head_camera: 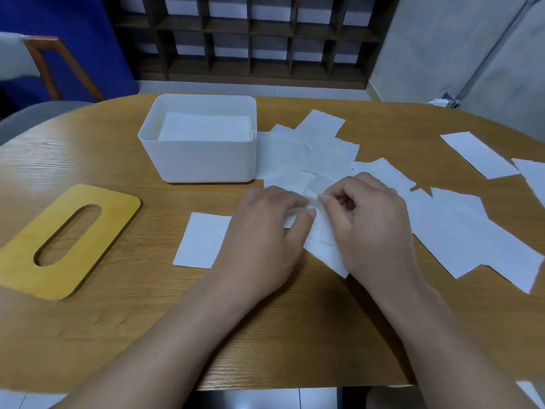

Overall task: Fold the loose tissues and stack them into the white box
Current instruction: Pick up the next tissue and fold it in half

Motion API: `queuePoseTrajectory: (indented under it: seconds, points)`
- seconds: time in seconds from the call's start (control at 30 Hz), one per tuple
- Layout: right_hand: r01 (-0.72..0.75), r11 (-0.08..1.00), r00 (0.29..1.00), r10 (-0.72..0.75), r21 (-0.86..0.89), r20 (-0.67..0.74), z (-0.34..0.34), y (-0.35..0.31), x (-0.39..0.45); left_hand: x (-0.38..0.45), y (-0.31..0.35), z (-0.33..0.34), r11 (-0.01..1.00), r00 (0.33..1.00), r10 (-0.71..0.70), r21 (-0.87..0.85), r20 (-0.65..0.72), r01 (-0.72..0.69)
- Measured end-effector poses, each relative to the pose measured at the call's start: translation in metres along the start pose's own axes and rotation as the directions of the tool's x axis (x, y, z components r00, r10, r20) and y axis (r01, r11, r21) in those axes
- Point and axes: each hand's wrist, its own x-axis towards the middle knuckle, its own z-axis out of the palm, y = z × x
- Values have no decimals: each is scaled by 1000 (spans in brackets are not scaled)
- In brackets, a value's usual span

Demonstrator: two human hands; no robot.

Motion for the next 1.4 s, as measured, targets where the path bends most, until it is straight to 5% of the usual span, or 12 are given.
queuePoseTrajectory:
  seconds: [0.17,0.37,0.63,0.8,0.87,1.07,1.23,1.4]
  points:
    - [63,986,998,-64,154,6,0,-20,-17,6,12,-14,875,964,-260,-408,58,260]
    - [135,957,986,-155,257,59,7,-38,-32,9,3,-23,681,900,-376,-594,220,429]
    - [-98,902,989,43,421,139,-19,-32,-16,-2,-14,-48,717,928,-184,-602,324,352]
    - [-375,673,873,26,637,487,-23,-36,-7,-12,-15,-78,719,852,87,-625,517,305]
    - [-417,670,824,-7,615,567,-22,-38,-7,-15,-19,-88,741,836,112,-605,538,290]
    - [-509,610,802,81,607,591,-14,-38,-6,-14,-45,-104,872,925,-90,-419,370,252]
    - [-440,744,841,146,503,520,-1,-41,-8,-14,-67,-104,922,975,-203,-319,85,220]
    - [-379,824,879,177,422,444,11,-46,-11,-17,-72,-104,936,972,-233,-269,16,228]
